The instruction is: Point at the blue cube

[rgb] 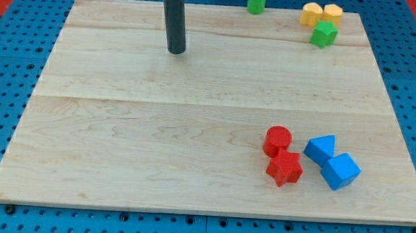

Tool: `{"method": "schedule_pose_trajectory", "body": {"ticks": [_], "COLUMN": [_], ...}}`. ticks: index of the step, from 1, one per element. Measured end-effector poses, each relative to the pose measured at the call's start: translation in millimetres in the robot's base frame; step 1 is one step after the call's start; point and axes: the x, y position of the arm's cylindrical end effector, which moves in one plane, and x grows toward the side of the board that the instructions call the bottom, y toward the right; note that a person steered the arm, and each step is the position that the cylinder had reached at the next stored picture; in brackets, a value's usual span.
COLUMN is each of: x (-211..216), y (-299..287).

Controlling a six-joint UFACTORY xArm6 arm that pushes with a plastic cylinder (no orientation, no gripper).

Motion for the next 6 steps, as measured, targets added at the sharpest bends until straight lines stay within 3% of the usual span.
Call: {"method": "schedule_pose_trajectory", "body": {"ticks": [3, 6], "x": [2.5, 81.5], "y": [15.2, 236.0]}}
